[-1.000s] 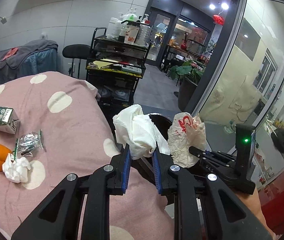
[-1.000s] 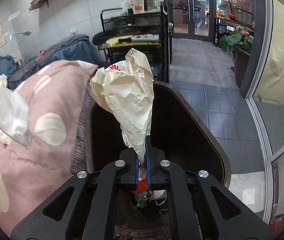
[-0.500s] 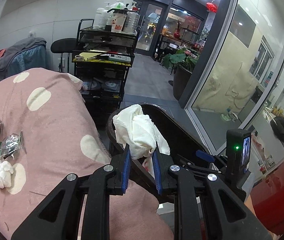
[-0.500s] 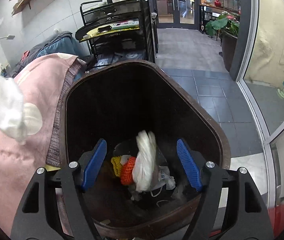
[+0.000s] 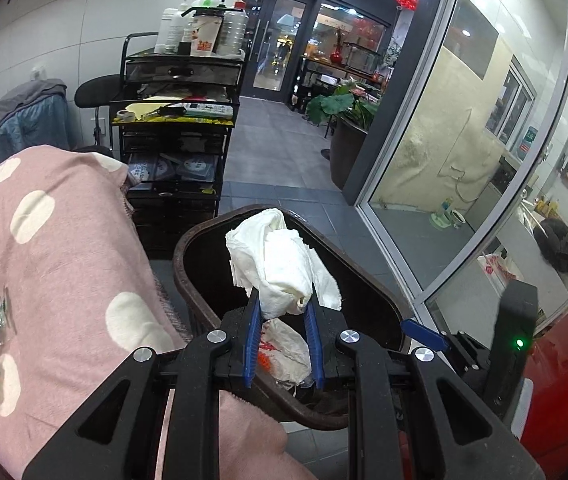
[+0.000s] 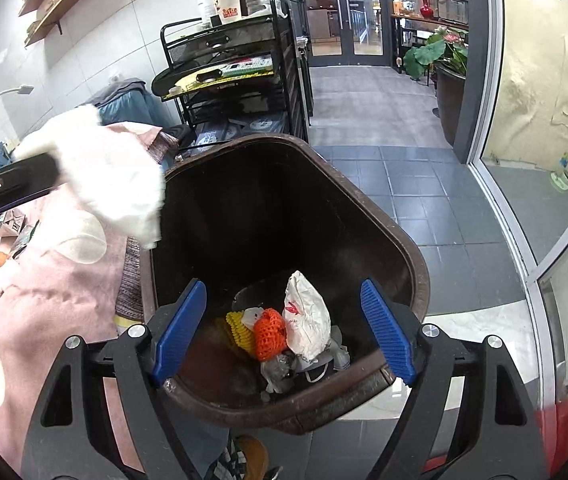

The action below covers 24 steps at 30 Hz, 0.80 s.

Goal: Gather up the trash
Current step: 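Lower the white tissue into the bin and open the left tool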

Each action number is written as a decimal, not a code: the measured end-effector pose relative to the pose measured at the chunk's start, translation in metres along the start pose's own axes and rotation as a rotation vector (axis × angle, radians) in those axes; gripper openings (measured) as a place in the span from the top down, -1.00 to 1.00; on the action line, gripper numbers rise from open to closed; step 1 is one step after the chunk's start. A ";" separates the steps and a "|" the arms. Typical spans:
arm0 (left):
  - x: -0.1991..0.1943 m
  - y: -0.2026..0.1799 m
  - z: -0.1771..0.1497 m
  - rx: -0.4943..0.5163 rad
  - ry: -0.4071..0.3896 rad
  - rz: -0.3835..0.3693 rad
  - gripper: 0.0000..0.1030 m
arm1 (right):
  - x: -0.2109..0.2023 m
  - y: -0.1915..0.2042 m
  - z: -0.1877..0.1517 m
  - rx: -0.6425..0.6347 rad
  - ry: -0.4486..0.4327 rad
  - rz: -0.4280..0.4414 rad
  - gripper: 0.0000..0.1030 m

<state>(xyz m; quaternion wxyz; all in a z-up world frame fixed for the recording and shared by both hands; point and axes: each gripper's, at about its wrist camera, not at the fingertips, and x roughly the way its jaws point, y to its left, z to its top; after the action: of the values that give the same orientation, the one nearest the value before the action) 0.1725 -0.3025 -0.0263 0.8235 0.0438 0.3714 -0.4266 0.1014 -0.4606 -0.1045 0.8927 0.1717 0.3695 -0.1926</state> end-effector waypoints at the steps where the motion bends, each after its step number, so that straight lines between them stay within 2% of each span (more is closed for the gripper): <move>1: 0.003 -0.001 0.002 0.002 0.006 -0.002 0.61 | -0.002 0.000 -0.001 0.003 -0.001 -0.002 -0.55; 16: 0.049 -0.026 0.009 0.091 0.101 -0.011 0.61 | -0.014 -0.012 -0.010 0.035 0.008 -0.021 -0.55; 17: 0.051 -0.027 0.009 0.095 0.109 -0.011 0.56 | -0.014 -0.013 -0.011 0.037 0.012 -0.022 -0.55; 19: 0.056 -0.026 0.008 0.102 0.123 -0.005 0.17 | -0.014 -0.014 -0.013 0.041 0.019 -0.023 -0.55; 20: 0.057 -0.026 0.008 0.103 0.124 0.002 -0.22 | -0.014 -0.014 -0.014 0.045 0.023 -0.021 -0.55; 21: 0.058 -0.026 0.007 0.104 0.120 0.012 -0.50 | -0.014 -0.014 -0.015 0.049 0.027 -0.019 -0.55; 23: 0.060 -0.027 0.005 0.113 0.114 0.038 -0.76 | -0.015 -0.015 -0.017 0.056 0.033 -0.017 -0.59; 24: 0.060 -0.027 0.004 0.121 0.114 0.048 -0.81 | -0.015 -0.015 -0.018 0.060 0.033 -0.020 -0.69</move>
<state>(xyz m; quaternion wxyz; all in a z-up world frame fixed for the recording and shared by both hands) 0.1767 -0.3612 -0.0563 0.8069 0.1264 0.3901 -0.4252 0.0736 -0.4623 -0.1079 0.8790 0.1977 0.3798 -0.2097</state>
